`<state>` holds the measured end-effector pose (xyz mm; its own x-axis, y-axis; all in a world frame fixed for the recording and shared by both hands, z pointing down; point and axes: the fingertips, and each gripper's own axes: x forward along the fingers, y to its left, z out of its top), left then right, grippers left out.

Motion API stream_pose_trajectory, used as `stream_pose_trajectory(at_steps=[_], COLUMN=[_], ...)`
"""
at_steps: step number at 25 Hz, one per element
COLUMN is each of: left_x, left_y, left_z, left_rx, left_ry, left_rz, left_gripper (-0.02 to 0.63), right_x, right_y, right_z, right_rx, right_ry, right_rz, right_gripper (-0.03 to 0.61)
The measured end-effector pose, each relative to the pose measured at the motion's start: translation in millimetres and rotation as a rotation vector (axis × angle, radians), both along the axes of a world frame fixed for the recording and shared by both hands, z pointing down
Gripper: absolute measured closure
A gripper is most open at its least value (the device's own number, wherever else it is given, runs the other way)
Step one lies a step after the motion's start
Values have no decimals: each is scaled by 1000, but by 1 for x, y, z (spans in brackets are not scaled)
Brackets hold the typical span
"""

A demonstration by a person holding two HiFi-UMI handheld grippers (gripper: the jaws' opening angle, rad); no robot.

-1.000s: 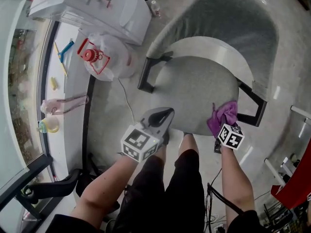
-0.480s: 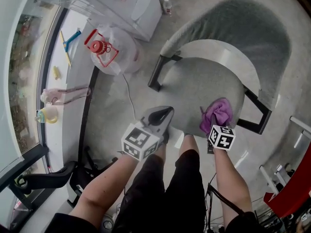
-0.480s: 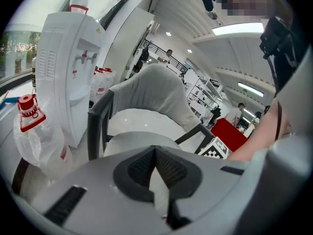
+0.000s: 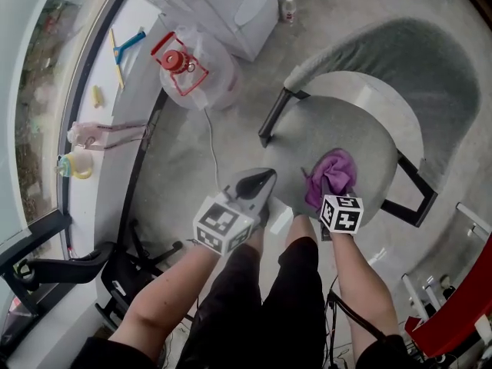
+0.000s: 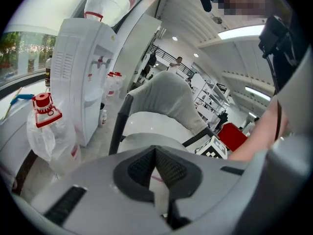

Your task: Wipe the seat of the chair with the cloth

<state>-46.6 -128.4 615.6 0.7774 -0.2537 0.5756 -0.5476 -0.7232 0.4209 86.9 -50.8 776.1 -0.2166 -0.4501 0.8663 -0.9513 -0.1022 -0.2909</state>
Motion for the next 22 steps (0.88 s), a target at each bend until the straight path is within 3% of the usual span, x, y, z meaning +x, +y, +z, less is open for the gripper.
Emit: stream_pose_trajectory(at_steps=[13,22], left_x=[-42,-71], left_y=[-9,-16], left_z=[1,-4], left_rx=[1,14], left_ry=[1,-1], left_rz=[-88,-149], left_gripper=[611,611], right_x=[-76,-126], right_y=[-44,-68], right_z=[-4,-3], right_rx=[25,39], right_ry=[-39,-71], right_rz=[-271,-363], right_gripper=[553,553])
